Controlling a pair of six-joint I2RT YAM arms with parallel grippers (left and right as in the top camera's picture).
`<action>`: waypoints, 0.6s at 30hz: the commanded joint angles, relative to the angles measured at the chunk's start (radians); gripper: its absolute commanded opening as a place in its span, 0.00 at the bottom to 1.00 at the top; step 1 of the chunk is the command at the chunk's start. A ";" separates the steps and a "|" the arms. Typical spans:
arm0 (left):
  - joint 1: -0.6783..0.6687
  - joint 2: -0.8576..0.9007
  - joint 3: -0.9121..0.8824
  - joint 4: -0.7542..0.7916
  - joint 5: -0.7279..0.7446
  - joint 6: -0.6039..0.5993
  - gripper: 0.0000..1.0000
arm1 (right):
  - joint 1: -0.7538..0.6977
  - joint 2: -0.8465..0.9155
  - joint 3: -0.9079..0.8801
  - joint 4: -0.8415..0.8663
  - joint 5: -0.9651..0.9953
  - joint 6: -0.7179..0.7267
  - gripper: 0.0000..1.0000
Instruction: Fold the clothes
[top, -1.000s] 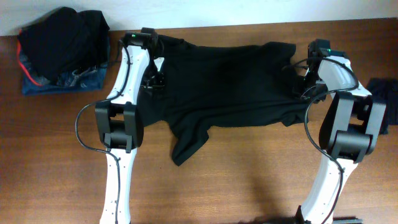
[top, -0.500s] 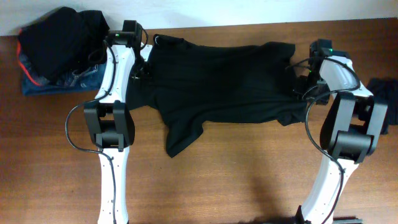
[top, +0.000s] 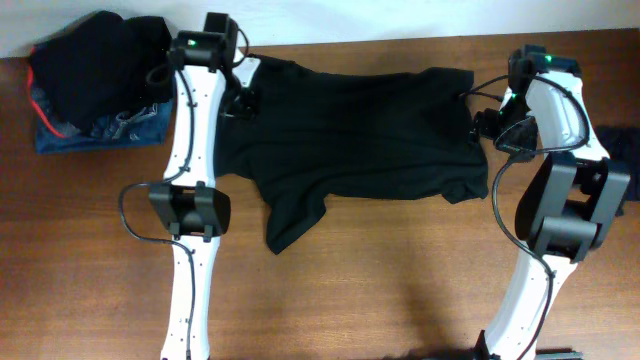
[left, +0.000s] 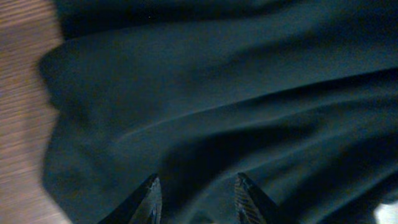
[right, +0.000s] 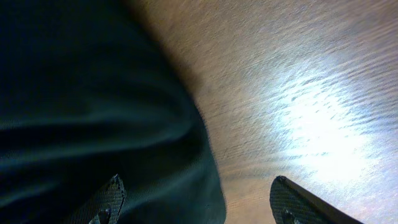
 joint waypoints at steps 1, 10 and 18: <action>-0.044 -0.063 0.017 -0.005 0.062 -0.014 0.38 | -0.007 -0.116 0.020 -0.036 -0.052 -0.025 0.80; -0.112 -0.393 -0.177 -0.005 0.073 -0.040 0.39 | 0.043 -0.165 0.020 -0.161 -0.052 -0.055 0.80; -0.130 -0.748 -0.834 0.003 0.124 -0.040 0.38 | 0.116 -0.165 0.019 -0.159 -0.051 -0.055 0.80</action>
